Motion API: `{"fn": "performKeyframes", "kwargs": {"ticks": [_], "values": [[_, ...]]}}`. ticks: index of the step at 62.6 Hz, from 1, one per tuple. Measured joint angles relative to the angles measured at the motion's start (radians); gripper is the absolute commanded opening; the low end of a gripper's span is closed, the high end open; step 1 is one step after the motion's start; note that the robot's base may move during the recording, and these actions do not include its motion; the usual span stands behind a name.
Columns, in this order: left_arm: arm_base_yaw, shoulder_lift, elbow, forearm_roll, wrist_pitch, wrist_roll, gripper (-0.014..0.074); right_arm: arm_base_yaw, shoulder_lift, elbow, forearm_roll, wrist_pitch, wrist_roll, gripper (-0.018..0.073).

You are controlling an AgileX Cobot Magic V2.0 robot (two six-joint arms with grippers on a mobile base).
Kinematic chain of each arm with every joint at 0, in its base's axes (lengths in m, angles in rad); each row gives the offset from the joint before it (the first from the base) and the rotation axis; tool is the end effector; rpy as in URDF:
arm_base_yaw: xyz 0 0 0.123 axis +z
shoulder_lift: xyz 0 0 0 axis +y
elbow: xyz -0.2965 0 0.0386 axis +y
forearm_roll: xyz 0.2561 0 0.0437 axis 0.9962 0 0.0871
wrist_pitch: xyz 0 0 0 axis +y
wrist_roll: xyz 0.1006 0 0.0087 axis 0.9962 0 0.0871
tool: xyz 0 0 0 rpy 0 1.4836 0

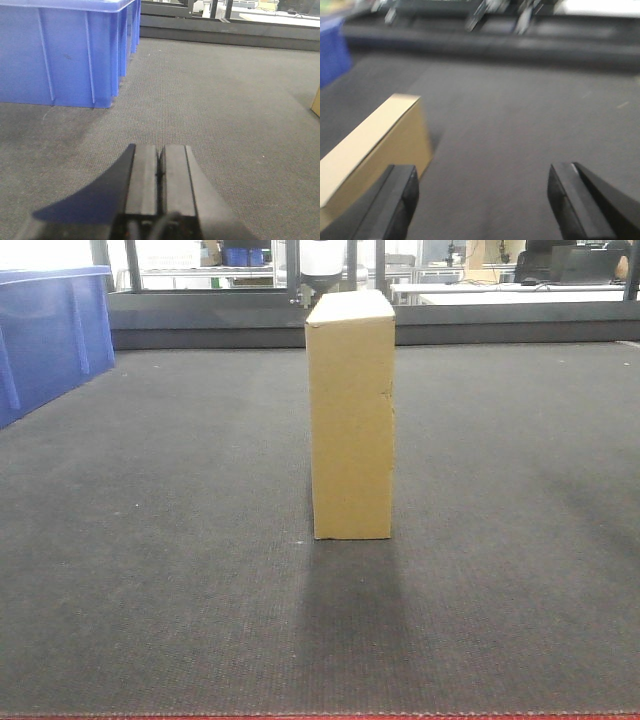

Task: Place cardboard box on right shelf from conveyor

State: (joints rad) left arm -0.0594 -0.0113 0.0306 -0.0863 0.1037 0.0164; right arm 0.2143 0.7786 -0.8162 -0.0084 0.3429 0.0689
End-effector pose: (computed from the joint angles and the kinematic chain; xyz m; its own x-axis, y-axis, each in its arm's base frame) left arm 0.0607 -0.0045 0.1933 -0.0400 -0.0671 -0.9969 0.0656 0.9954 -0.0697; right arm 0.1651 0.0356 0.3901 -0.2238 0.0137 -0.9745 -0.1967 0.9787 0.0589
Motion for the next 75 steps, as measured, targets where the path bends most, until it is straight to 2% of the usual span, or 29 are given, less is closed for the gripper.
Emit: {"fn": "performKeyframes", "kwargs": {"ticks": [8,12,26,34,44,50,60,75], "values": [[0.0,0.0,0.0,0.0,0.0,0.0,-0.0119,0.126,0.22,-0.205,0.0,0.163,0.058,0.0626],[0.0,0.0,0.0,0.0,0.0,0.0,-0.0119,0.185,0.344,-0.313,-0.01,0.251,0.135,0.0626],[0.0,0.0,0.0,0.0,0.0,0.0,-0.0119,0.329,0.702,-0.698,-0.156,0.548,0.417,0.0626],[0.0,0.0,0.0,0.0,0.0,0.0,-0.0119,0.392,0.894,-0.929,-0.22,0.726,0.515,0.0626],[0.0,0.0,0.0,0.0,0.0,0.0,-0.0119,0.437,1.066,-1.144,-0.238,0.84,0.562,0.0626],[0.0,0.0,0.0,0.0,0.0,0.0,-0.0119,0.447,1.131,-1.219,-0.259,0.876,0.601,0.0626],[0.0,0.0,0.0,0.0,0.0,0.0,-0.0119,0.449,1.19,-1.254,-0.318,0.904,0.66,0.0626],[0.0,0.0,0.0,0.0,0.0,0.0,-0.0119,0.448,1.196,-1.257,-0.334,0.911,0.669,0.0626]]}}
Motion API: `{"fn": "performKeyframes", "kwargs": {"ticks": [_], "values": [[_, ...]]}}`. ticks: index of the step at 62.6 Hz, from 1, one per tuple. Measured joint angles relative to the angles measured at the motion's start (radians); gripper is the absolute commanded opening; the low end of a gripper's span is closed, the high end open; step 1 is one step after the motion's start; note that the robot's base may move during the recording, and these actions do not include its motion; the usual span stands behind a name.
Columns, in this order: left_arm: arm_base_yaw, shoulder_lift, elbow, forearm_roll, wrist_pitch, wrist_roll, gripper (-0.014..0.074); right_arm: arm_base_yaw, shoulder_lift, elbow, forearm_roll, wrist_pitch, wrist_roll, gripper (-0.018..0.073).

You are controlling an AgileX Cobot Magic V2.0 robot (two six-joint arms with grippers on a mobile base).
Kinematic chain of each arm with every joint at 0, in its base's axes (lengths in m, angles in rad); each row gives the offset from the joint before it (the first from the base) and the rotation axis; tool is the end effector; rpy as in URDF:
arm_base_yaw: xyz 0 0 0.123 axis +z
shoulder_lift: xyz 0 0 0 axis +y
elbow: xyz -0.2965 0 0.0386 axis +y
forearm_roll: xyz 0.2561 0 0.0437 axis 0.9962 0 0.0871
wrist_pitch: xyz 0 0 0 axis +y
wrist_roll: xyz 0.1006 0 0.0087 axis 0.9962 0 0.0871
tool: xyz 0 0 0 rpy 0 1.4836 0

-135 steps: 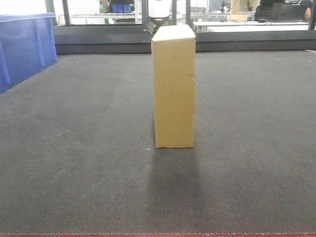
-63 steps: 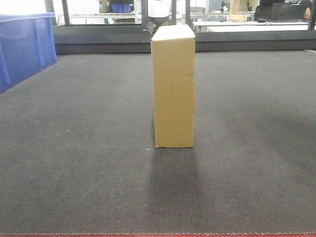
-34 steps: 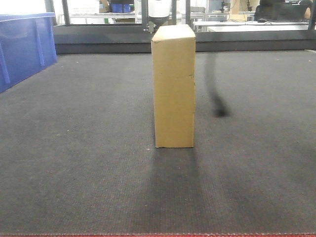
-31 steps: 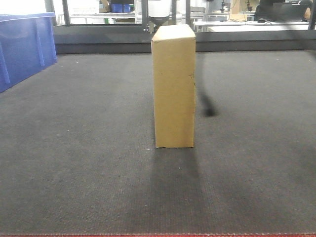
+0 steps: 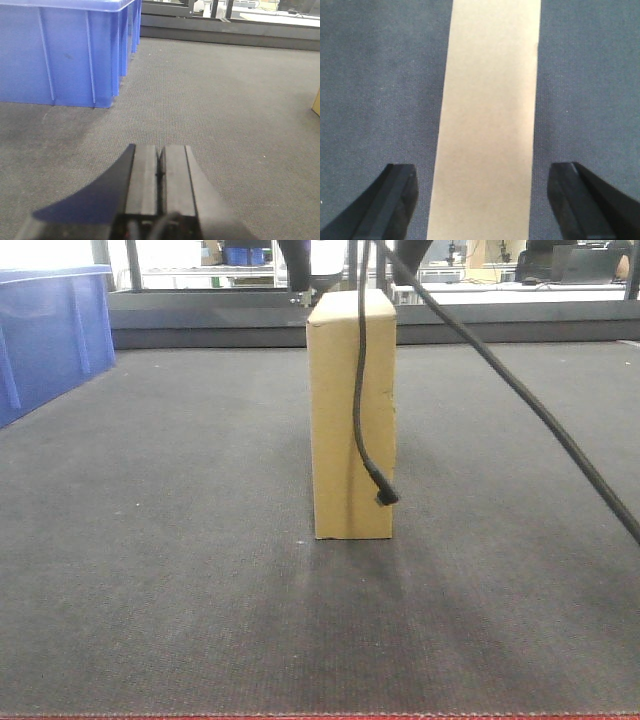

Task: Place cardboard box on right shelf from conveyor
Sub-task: 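Lower the right gripper over the top of the tan box, then close the right gripper on the box top and lift it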

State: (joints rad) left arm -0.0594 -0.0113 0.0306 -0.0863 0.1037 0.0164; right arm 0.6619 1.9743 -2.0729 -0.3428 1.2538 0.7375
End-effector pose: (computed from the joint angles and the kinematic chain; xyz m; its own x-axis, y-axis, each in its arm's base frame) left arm 0.0607 -0.0045 0.1933 -0.0400 -0.0671 -0.9969 0.0656 0.9954 -0.0697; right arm 0.3748 0.2511 0.3662 -0.8222 0.0639 -0.5656 0.0311 0.9972 0.0676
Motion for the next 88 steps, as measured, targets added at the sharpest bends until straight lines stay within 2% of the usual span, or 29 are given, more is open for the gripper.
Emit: {"fn": "performKeyframes", "kwargs": {"ticks": [20,36,77,82,88], "values": [[0.0,0.0,0.0,0.0,0.0,0.0,-0.0119,-0.03,0.0,0.023,-0.005,-0.028,0.0,0.0626],[0.0,0.0,0.0,0.0,0.0,0.0,-0.0119,-0.03,0.0,0.049,0.039,-0.101,0.0,0.0626],[0.0,0.0,0.0,0.0,0.0,0.0,-0.0119,-0.03,0.076,0.049,0.041,-0.067,0.0,0.0626],[0.0,0.0,0.0,0.0,0.0,0.0,-0.0119,-0.03,0.093,0.054,0.045,-0.066,0.0,0.0606],[0.0,0.0,0.0,0.0,0.0,0.0,-0.0119,-0.03,0.097,0.056,0.053,-0.065,0.0,0.0458]]}}
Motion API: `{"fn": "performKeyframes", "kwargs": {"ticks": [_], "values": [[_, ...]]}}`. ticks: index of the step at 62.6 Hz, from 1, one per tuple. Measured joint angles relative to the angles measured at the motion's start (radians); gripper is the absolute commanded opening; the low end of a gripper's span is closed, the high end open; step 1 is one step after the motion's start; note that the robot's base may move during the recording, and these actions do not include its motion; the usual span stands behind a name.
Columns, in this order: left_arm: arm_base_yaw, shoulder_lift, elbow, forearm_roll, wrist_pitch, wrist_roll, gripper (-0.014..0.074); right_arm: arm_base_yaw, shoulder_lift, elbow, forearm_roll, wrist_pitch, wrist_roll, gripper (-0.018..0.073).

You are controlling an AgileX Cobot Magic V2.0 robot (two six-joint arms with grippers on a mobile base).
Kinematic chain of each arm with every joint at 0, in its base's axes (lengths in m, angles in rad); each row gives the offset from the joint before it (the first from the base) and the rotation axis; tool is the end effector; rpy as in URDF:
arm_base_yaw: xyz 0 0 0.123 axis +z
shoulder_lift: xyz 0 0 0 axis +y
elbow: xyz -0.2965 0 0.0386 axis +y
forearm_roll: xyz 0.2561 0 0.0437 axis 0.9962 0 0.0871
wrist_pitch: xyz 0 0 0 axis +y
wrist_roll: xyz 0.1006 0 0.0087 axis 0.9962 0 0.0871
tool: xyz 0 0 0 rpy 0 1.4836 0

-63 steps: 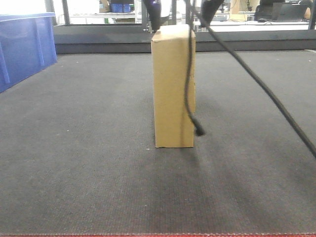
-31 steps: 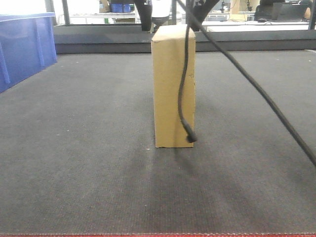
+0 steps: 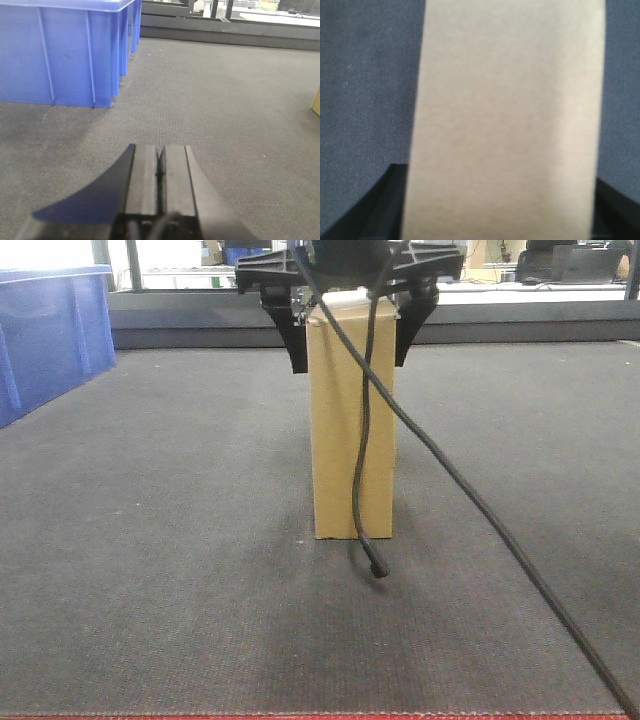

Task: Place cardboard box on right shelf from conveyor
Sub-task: 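Close the right gripper on the box top and lift it, then swing the held box up and away from the conveyor belt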

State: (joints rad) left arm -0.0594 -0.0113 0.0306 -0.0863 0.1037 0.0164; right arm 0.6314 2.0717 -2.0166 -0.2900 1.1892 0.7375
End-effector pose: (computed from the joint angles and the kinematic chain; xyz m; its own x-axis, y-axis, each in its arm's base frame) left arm 0.0607 -0.0045 0.1933 -0.0400 -0.0671 -0.9969 0.0656 0.9954 -0.0697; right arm 0.3990 0.2586 0.3055 -0.8762 0.0599 -0.4782 0.0418 0.9980 0.0483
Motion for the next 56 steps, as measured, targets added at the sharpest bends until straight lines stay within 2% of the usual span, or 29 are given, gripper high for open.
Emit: {"fn": "performKeyframes", "kwargs": {"ticks": [8,12,22,38,45,56], "values": [[0.0,0.0,0.0,0.0,0.0,0.0,-0.0119,-0.002,-0.002,0.0,0.004,0.0,0.0,0.0246],[0.0,0.0,0.0,0.0,0.0,0.0,-0.0119,-0.008,-0.006,0.002,0.008,0.0,-0.004,0.0212],[0.0,0.0,0.0,0.0,0.0,0.0,-0.0119,-0.038,-0.059,0.005,0.014,0.0,-0.073,0.0216],[0.0,0.0,0.0,0.0,0.0,0.0,-0.0119,-0.119,-0.188,0.055,0.049,-0.024,-0.294,0.0216],[0.0,0.0,0.0,0.0,0.0,0.0,-0.0119,-0.165,-0.272,0.167,0.074,-0.072,-0.372,0.0216],[0.0,0.0,0.0,0.0,0.0,0.0,-0.0119,-0.257,-0.465,0.46,0.116,-0.217,-0.446,0.0216]]}}
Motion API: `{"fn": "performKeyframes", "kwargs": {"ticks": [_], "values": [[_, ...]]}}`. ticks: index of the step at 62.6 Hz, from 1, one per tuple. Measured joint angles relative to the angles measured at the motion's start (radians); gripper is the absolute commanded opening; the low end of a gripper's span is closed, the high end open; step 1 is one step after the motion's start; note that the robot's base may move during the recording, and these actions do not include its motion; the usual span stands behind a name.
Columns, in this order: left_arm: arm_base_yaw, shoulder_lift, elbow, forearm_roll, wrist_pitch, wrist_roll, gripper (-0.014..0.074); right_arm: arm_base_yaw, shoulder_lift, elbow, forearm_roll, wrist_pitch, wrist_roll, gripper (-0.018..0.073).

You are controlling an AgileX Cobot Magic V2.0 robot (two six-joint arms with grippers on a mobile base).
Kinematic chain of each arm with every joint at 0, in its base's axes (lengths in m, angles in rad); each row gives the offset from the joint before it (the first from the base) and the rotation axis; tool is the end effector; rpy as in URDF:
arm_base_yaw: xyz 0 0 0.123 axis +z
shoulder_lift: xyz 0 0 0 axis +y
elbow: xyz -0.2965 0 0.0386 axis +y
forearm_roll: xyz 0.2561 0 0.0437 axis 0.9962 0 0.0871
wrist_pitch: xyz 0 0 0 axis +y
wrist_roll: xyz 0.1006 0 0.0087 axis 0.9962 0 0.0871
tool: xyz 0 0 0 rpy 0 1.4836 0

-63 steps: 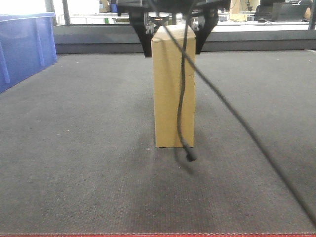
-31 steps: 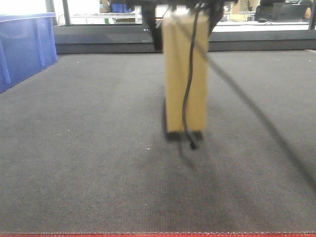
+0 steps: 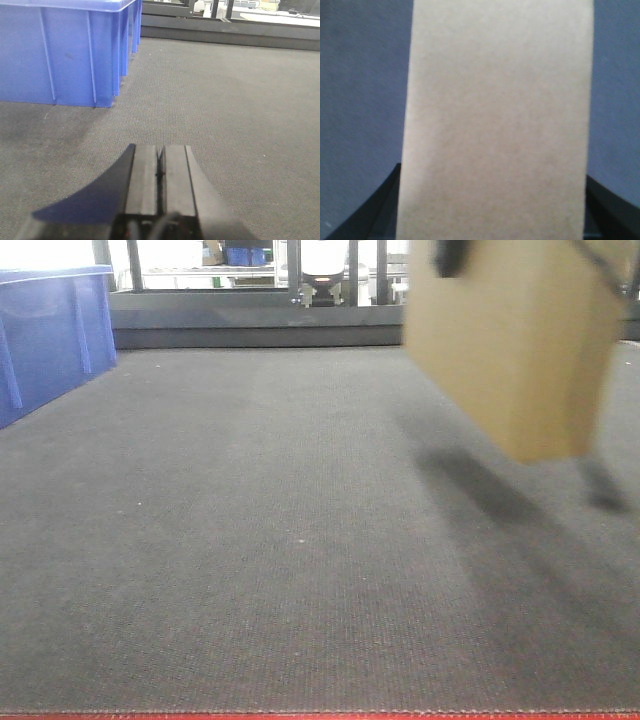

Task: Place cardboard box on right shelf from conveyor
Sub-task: 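Swing the held box up and away from the conveyor belt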

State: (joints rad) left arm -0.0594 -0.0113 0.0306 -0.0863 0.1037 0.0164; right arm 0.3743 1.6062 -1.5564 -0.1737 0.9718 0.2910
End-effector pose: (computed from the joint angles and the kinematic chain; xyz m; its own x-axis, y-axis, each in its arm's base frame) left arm 0.0607 -0.0045 0.1933 -0.0400 -0.0671 -0.9969 0.0656 0.9954 -0.0697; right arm 0.3468 0.1207 0.3688 -0.7848 -0.1050 -0.6107 -0.1346 0.9909 0.0026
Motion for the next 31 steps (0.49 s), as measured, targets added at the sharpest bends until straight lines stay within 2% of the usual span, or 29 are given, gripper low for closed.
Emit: {"fn": "performKeyframes", "kwargs": {"ticks": [18,31], "values": [[0.0,0.0,0.0,0.0,0.0,0.0,-0.0119,-0.165,-0.399,0.497,0.008,-0.227,-0.01,0.0216],[0.0,0.0,0.0,0.0,0.0,0.0,-0.0119,-0.198,-0.699,0.755,0.01,-0.299,-0.01,0.0216]]}}
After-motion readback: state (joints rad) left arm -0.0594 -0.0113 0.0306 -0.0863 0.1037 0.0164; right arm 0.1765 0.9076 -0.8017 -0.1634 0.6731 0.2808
